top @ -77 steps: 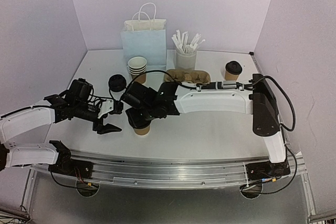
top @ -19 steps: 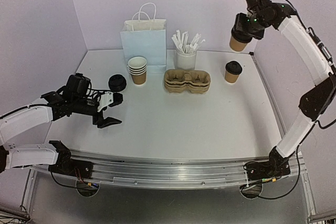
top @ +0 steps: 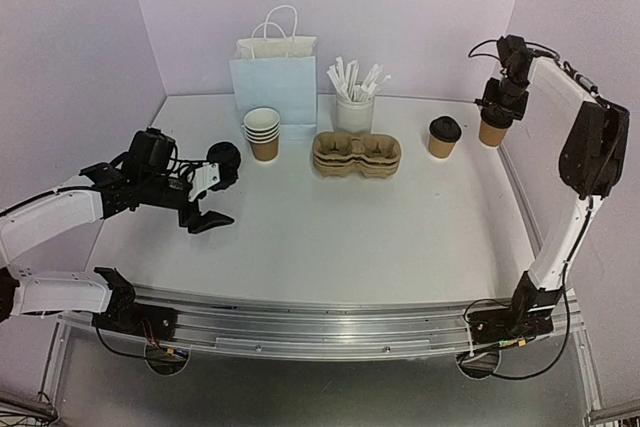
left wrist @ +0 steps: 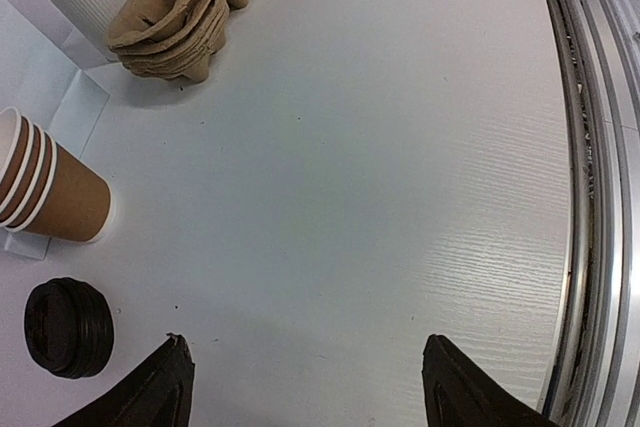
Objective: Pack the takeout coffee
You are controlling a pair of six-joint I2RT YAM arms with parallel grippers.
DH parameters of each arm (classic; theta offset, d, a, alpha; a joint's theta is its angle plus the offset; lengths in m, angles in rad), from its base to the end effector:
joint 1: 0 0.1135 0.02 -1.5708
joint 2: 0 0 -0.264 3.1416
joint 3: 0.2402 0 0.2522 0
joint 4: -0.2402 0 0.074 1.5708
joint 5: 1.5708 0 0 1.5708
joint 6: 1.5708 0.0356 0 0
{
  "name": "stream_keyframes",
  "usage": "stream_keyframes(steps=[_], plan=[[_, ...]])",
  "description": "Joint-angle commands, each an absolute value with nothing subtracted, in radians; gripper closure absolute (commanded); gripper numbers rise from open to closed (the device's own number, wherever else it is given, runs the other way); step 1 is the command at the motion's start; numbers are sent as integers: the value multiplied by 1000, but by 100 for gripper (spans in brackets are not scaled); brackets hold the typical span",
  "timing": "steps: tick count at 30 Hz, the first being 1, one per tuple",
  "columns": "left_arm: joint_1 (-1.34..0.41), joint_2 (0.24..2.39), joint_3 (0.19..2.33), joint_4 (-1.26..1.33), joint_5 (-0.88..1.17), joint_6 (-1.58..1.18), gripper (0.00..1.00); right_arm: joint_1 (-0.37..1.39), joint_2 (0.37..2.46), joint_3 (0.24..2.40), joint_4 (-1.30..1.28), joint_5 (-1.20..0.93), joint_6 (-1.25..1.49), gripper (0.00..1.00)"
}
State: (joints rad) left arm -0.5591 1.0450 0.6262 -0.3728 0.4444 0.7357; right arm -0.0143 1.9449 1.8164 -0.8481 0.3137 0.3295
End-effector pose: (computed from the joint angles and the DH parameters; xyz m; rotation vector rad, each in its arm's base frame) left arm 0.1701 -0.1245 0.2215 1.5550 1.7033 -0.4337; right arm 0.4273 -0.0171 0.2980 0.5460 2.4384 -0.2699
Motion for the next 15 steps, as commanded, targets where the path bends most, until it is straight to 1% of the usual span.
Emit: stream_keyframes(steps=[1, 6, 15], plan=[[-552, 1074, 698, -403, 421, 737, 22, -29, 2020, 1813, -745, 285, 322, 73], [-549, 1102, 715, -400, 412, 739, 22, -29, 2063, 1781, -666, 259, 318, 73], [-547, 1117, 728, -404, 396, 749, 21, -29, 2122, 1773, -635, 254, 339, 72]])
